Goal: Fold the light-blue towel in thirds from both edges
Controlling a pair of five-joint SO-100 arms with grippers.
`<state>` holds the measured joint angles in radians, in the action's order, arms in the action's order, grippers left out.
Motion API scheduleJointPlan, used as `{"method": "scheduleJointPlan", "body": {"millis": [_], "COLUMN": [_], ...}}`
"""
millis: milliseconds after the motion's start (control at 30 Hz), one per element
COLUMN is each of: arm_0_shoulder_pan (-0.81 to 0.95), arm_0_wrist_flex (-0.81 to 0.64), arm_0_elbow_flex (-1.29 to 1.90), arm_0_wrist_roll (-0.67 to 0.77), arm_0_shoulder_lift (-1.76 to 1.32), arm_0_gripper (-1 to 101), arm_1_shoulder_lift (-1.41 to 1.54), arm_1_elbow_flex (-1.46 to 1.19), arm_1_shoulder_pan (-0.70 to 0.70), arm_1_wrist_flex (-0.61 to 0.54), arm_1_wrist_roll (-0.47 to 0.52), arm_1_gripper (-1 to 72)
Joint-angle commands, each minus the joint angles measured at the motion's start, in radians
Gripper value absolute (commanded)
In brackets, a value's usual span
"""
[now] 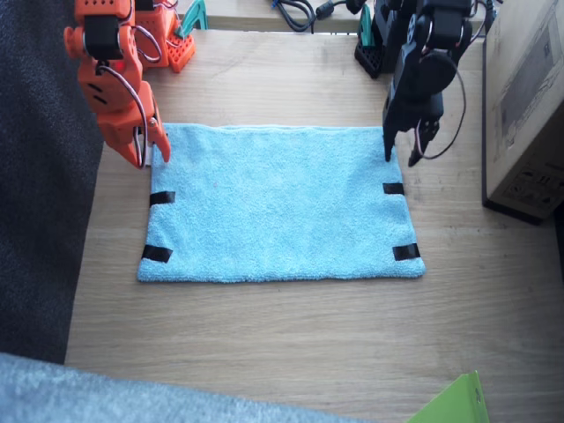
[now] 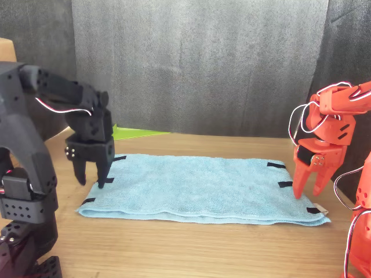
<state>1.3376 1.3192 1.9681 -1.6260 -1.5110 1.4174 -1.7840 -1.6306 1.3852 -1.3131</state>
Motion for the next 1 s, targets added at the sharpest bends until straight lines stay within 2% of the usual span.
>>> {"method": "scheduleJointPlan", "body": {"millis": [0, 367, 833, 967], "arm_0_shoulder_pan": [0.017, 0.012, 0.014, 0.012], "arm_0_wrist_flex": [0.028, 0.100, 0.120, 0.120], "arm_0_elbow_flex": [-0.052, -0.184, -0.199, -0.195], "arm_0_wrist_roll": [-0.018, -0.023, -0.028, -0.028], "arm_0_shoulder_lift": [0.018, 0.167, 0.187, 0.183], "arm_0_gripper": [24, 23, 23, 22], "arm_1_shoulder_lift": [0.046, 0.043, 0.040, 0.031], "arm_1_elbow_flex": [0.018, 0.023, -0.009, -0.017], "arm_1_shoulder_pan": [-0.011, -0.018, -0.014, -0.018], "arm_1_wrist_flex": [0.014, 0.023, 0.018, 0.011], "arm_1_wrist_roll": [-0.003, 0.008, 0.012, 0.011], "arm_1_gripper": [25.1, 25.2, 24.5, 20.8]}}
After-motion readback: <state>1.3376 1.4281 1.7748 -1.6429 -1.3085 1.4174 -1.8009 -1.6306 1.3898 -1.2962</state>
